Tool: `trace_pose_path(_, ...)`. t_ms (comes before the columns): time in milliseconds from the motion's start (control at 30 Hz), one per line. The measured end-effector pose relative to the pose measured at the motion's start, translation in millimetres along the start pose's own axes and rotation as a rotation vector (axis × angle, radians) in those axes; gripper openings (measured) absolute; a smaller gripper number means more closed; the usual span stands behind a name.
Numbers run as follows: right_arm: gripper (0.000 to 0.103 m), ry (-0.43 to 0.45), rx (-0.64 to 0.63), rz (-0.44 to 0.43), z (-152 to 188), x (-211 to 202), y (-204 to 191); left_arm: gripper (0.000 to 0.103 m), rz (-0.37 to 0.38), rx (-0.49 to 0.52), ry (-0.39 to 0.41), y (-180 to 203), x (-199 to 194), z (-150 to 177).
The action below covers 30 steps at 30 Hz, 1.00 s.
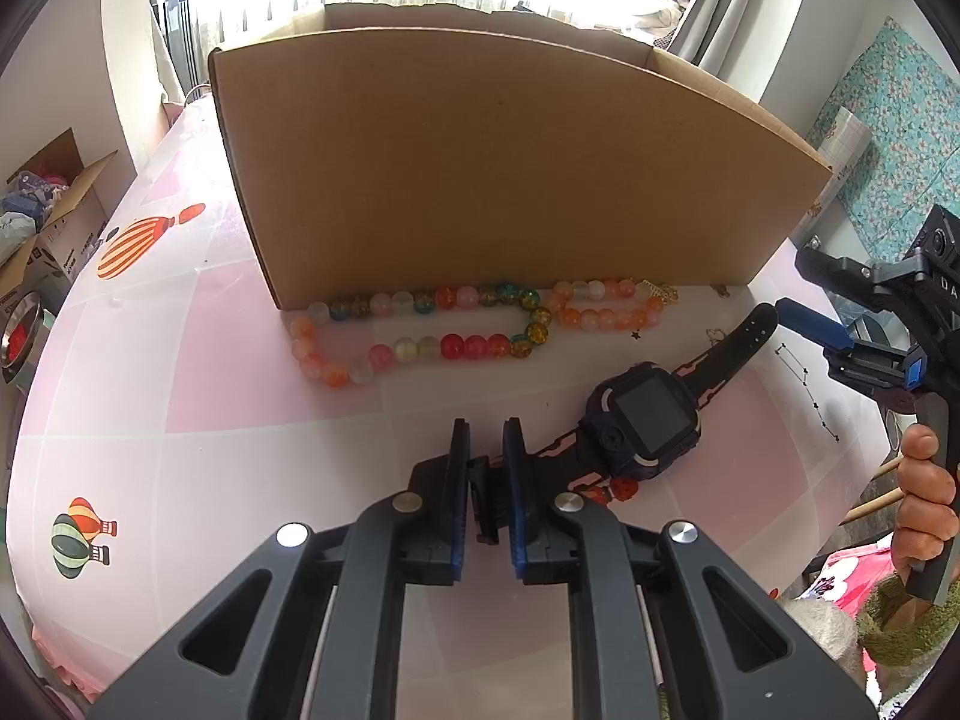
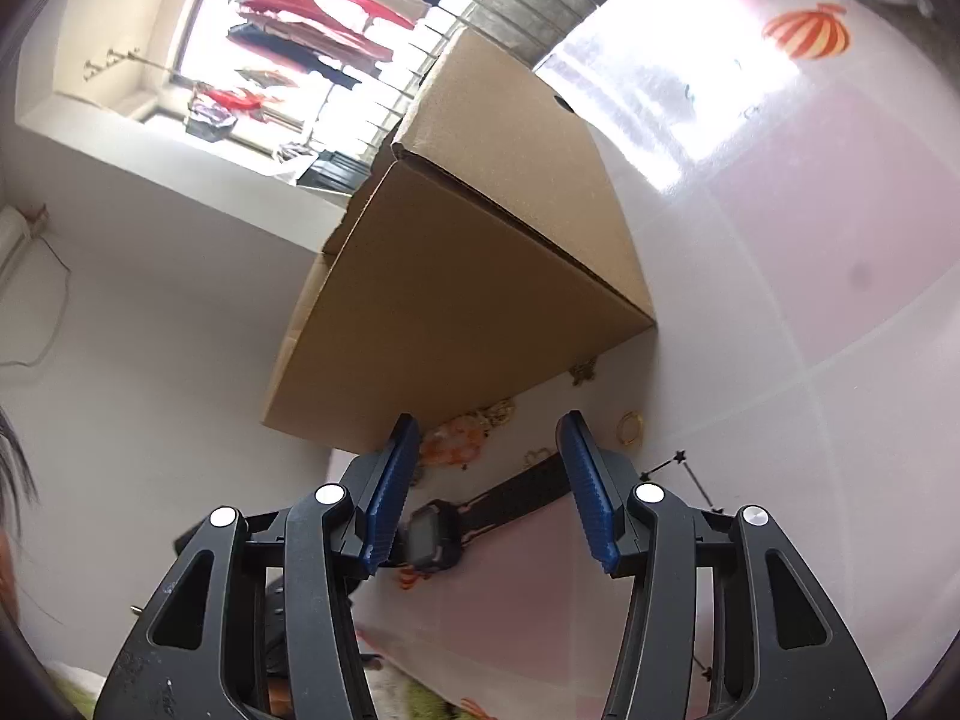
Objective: Organize jewelry
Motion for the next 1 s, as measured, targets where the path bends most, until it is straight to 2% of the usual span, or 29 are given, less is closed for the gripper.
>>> trace_pose_path(67,0.049,0.0,-0.054,0.051,2.9,4.2,-6.2,0.011,0.0,0.001,0.0,-0.3,0.0,0.0)
trace_pose_path(200,0.049,-0.005,-0.091,0.048,8.6,13.2,-16.1,0.011,0.0,0.0,0.0,0.1,0.2,0.0)
trace_pose_path(267,0.049,0.008,-0.124,0.137,8.1,16.8,-14.6,0.011,0.0,0.001,0.0,0.2,0.1,0.0)
trace_pose_path(367,0.049,0.013,-0.157,0.194,8.2,18.3,-15.6,0.011,-0.001,0.001,0.0,0.0,-0.1,-0.2)
trace_pose_path(467,0.05,0.014,-0.215,0.295,10.4,25.9,-17.7,0.011,-0.004,0.002,0.002,0.5,0.1,0.1)
trace_pose_path(500,0.05,0.012,-0.219,0.292,11.6,27.3,-18.5,0.011,-0.005,0.002,0.002,0.3,0.2,0.1)
trace_pose_path(600,0.05,0.012,-0.162,0.118,11.2,21.5,-25.3,0.011,-0.004,0.0,0.001,-0.5,-0.1,0.0)
trace_pose_path(633,0.05,0.016,-0.152,0.119,9.4,20.0,-23.6,0.011,-0.005,0.0,0.001,-0.7,-0.1,-0.1)
trace_pose_path(733,0.05,0.016,-0.192,0.243,8.5,26.9,-17.1,0.011,-0.01,0.004,0.003,-0.2,-0.4,0.1)
trace_pose_path(833,0.049,-0.005,-0.194,0.266,11.1,32.5,-12.2,0.011,-0.01,0.005,0.003,-0.2,-0.4,-0.1)
trace_pose_path(900,0.046,0.01,-0.245,0.324,14.3,31.2,-13.8,0.011,-0.011,0.005,0.003,0.1,-0.3,-0.1)
trace_pose_path(1000,0.033,0.041,-0.336,0.431,16.8,30.9,-20.4,0.011,-0.015,0.007,0.005,0.3,-0.6,0.1)
Point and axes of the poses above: each gripper's, at about its wrist camera, not at the fingertips, and x roughly the way its jaws point, y to its right, z to its underside, the point moved 8 cm from there along x, roughly the way its jaws point, and after that the axes turned 5 degrees about -y, right-handed, at the moved point
